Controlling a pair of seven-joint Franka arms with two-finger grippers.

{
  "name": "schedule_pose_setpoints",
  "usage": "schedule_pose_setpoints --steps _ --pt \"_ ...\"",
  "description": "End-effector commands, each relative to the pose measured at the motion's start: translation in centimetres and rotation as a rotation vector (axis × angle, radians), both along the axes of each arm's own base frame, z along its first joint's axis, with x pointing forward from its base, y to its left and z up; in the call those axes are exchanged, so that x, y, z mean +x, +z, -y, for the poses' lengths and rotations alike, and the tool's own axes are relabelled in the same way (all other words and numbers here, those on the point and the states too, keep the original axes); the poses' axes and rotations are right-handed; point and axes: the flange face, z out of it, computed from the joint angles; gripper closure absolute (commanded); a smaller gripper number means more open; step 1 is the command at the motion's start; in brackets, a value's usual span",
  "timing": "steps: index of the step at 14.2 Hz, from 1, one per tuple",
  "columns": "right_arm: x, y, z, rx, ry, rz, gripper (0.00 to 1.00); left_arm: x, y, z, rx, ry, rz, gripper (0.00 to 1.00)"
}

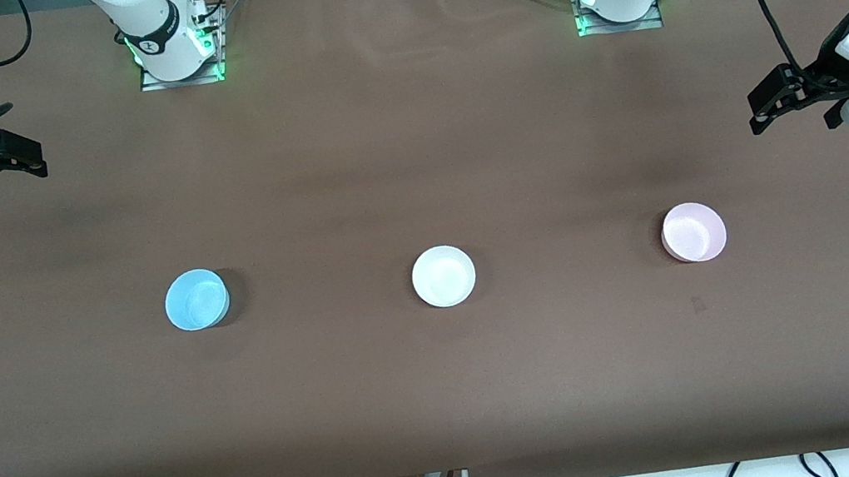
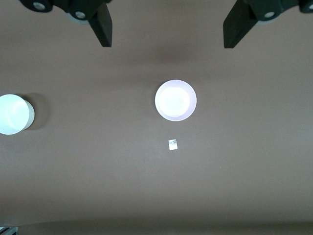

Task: Stack pink and blue bowls on white bowl
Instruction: 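Move the left gripper toward the pink bowl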

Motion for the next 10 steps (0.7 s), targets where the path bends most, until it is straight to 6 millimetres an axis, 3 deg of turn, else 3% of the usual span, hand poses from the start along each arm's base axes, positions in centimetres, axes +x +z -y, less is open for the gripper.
schedule_pose_setpoints --steps 1,4,10 --pt "0.1 0.4 0.1 0.000 0.012 0.007 0.00 0.3 0.6 -0.1 -0.004 0.002 0.007 0.00" --pt "0.1 0.4 0.1 0.000 0.012 0.007 0.00 0.8 -0.5 -0.9 -0.013 0.019 -0.013 0.00" --pt "0.2 0.3 0.3 -0.001 0.011 0.012 0.00 3.8 -7.9 -4.5 -0.054 0.071 -0.128 0.00"
